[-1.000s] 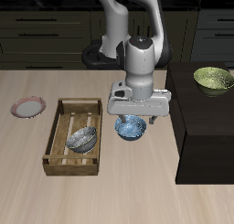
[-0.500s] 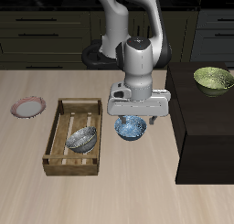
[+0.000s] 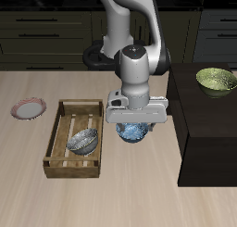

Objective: Place the black bowl and the blue bowl in the wooden tray

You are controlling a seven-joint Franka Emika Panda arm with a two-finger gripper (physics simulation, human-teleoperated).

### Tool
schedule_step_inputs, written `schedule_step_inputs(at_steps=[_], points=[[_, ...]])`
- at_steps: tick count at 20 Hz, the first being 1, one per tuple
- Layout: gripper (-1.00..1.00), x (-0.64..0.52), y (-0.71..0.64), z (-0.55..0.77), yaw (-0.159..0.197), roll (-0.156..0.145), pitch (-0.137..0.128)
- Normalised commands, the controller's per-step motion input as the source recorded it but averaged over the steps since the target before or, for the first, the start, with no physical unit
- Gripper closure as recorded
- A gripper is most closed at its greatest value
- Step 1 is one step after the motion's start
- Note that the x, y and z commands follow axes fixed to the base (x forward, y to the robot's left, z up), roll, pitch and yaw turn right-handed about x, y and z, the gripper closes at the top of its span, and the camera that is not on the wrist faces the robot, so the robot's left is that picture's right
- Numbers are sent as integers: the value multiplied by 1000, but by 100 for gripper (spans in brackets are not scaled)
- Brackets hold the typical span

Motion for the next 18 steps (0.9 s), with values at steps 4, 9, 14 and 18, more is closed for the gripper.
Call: schedule_step_inputs(at_steps=[4,9,14,18], points=[[-100,152,-79,-291,-8,-25,47],[-100,58,-2,-263,-4,-1,43],[100,-61,68,-140,7,4,13],[100,-7,74,-46,1,4,3]])
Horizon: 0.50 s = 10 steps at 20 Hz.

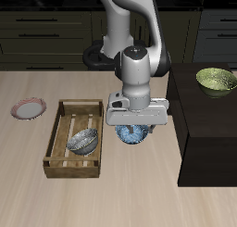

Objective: Place the black bowl and the blue bowl in the wooden tray

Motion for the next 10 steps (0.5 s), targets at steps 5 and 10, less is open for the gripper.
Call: schedule_step_inputs(at_steps=[5,10], points=[[100,-13,-5,11,-4,-13,-7],[100,4,22,-111,-13,2,19]])
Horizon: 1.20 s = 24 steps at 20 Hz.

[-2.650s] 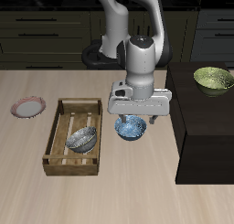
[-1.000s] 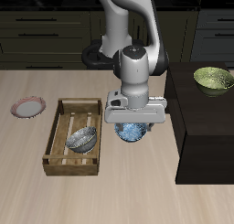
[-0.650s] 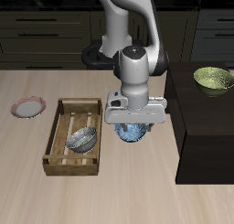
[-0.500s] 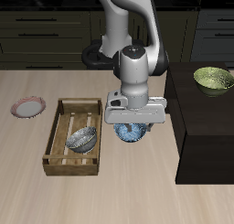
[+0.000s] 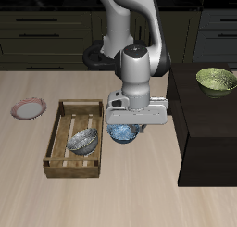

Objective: Place the black bowl and the blue bowl in the wooden tray

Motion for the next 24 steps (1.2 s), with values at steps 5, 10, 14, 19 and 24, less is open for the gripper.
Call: schedule_step_inputs(at_steps=[5,10,14,19,24], points=[[100,-20,50,71,12,13,-13],[100,-63,41,325,35,5,-65],[100,-77,-27,375,29,-3,-61],[100,-24,-90,258,30,-20,-44],[100,4,-114,76,5,-16,-3]])
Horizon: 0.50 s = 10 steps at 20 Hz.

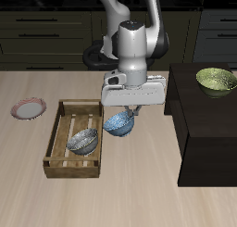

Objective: Place the black bowl and the blue bowl in the wooden tray

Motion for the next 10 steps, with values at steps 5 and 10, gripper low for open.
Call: schedule_step_inputs(at_steps=[5,10], points=[[100,-102,-52,284,12,-4,-45],[100,-36,-97,188,14,-19,-26]])
